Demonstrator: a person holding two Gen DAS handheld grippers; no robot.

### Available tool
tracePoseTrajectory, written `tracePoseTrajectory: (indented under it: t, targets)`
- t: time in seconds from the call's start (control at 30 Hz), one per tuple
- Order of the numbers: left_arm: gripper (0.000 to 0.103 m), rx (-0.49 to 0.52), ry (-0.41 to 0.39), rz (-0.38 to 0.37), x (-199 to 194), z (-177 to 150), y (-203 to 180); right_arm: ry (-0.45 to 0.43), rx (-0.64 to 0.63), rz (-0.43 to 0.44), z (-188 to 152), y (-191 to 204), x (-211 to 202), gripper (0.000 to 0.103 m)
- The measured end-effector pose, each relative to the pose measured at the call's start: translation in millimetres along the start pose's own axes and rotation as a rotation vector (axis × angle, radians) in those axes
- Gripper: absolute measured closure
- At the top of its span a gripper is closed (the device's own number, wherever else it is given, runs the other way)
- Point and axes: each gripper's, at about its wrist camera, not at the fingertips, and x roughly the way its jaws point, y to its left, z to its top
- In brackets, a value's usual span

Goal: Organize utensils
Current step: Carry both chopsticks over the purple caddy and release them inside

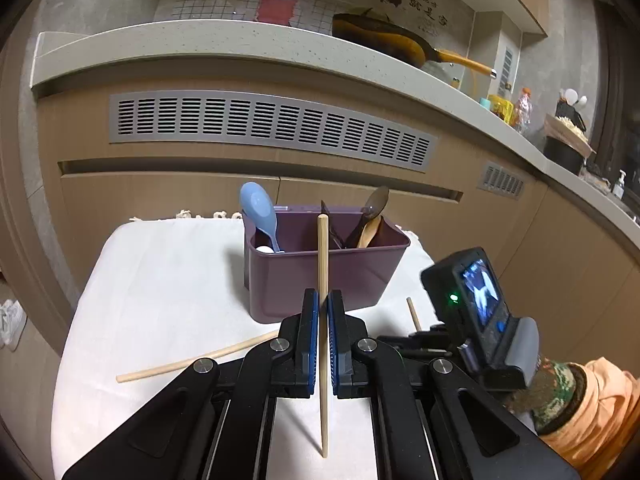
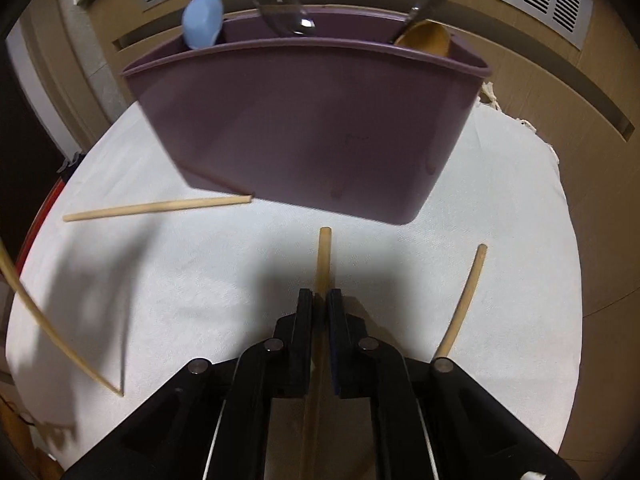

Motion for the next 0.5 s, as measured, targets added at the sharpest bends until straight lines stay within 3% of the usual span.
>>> tracePoseTrajectory:
  t: [0.37, 0.5]
  targets:
    - [0.098, 0.006, -0.057, 0.001, -38.1, 3.6, -16.8, -0.229, -0.006, 0.102, -32.4, 8.5, -114.2, 0.096]
    - [0.098, 0.033, -0.091, 0.006, -51.3, 13.4, -28.5, -0.333, -0.002, 0.116, -28.5, 8.4, -153.8, 0.096]
